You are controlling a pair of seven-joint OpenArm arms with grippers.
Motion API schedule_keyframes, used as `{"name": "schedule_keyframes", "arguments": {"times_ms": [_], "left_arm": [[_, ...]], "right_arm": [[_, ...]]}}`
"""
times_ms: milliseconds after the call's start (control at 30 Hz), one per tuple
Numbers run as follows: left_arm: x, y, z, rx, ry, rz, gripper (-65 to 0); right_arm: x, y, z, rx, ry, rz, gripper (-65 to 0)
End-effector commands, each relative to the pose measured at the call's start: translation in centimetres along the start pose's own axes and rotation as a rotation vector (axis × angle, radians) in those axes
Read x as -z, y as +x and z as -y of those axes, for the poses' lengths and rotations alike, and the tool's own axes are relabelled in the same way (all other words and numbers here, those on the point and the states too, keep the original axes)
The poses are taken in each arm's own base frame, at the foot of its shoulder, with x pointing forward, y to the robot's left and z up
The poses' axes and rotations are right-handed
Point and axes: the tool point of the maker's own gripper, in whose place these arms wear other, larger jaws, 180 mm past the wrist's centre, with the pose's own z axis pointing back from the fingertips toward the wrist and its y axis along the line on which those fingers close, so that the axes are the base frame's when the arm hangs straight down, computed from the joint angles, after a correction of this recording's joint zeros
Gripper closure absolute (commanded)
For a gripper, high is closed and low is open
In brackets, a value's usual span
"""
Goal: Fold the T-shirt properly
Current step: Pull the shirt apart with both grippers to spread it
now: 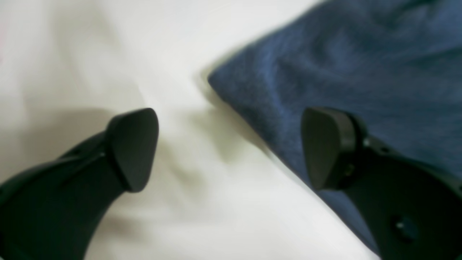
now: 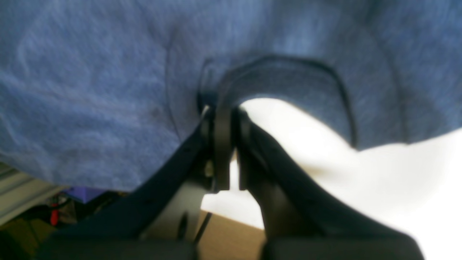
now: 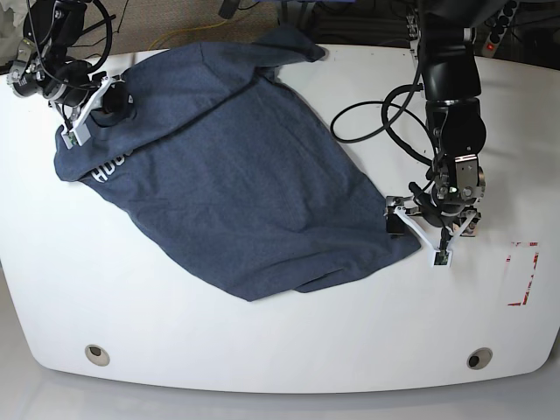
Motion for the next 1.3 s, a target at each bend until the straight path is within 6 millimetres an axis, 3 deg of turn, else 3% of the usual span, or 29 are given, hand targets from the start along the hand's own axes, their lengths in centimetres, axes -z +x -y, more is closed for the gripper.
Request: {"name": "schedule_keyframes", "arguments": {"times_ms": [0,200,367,500,533,633,800,933,1100,1267], "left_arm": [[0.7,2.6,-0.3,0.002,-0.009,0.078,-61.2],[1.9,3.1,-0.1,-0.015,-0.021,0.084,-61.5],[3.3,2.0,0.3,-0.026,-0.050,0.025,-60.6],[4.0,1.2,2.0,0.017,-0.147,-0.008,-41.3],[4.1,1.1,2.5,0.026,-0.174,-0.004,-31.2],[4.5,0.8,2.9,0.020,-0.197,0.006,-9.2],[4.8,0.6,2.1,-0.014,-0.150,0.003,-1.5],[4.3,1.4,0.1,-0.055,-0.111,0.034,0.0],[2.4,2.9,-5.8,-0.108,0.000,0.087,0.0],[0.3,2.8,-9.6,-0.079,0.075,0.072,0.0]], "right_arm": [[-0.6,1.2,0.4,-0.018,-0.008,0.037,-2.1],[-0.3,1.1,-0.2,-0.004,0.005,0.044,-2.1],[-0.1,1.1,-0.4,0.001,0.011,0.048,-2.1],[0.2,1.3,-0.8,0.008,0.019,0.057,-2.1],[0.2,1.6,-0.8,0.008,0.021,0.065,-2.1],[0.2,2.0,-0.8,0.007,0.021,0.075,-2.1],[0.2,3.4,-0.8,-0.003,0.020,0.105,-2.1],[0.0,5.3,-0.6,-0.022,0.015,0.142,-2.1],[-0.6,9.4,-0.4,-0.056,0.007,0.199,-2.4],[-0.7,14.1,-0.8,-0.093,0.027,0.247,-2.5]]}}
